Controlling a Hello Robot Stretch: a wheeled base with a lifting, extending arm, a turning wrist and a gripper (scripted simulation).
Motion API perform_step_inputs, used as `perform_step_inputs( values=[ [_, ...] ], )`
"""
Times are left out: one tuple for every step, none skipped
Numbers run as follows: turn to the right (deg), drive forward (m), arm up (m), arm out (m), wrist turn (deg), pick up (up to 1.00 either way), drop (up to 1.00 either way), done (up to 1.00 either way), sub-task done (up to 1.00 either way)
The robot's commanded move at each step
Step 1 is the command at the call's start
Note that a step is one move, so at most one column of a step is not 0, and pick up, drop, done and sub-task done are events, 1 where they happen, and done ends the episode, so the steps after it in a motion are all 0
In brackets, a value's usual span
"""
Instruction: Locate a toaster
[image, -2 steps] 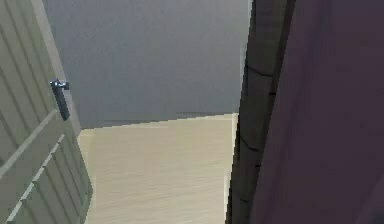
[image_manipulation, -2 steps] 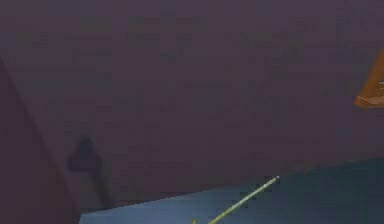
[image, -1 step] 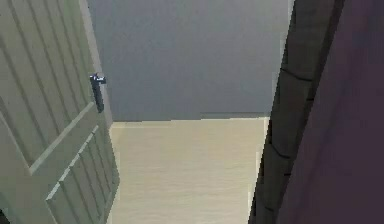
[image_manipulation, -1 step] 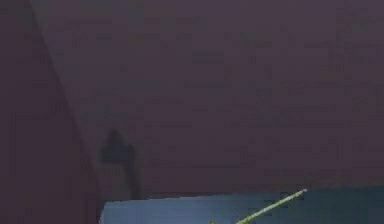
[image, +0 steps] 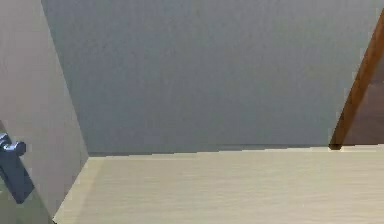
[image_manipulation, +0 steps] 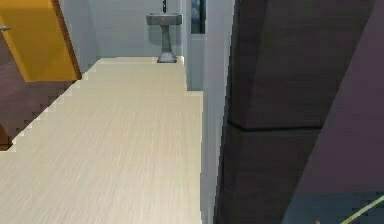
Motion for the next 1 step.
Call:
perform_step_inputs(
  values=[
    [-9.0, 0.0, 0.0, 0.0, 0.0, 0.0, 0.0, 0.0, 0.0]
  ],
)
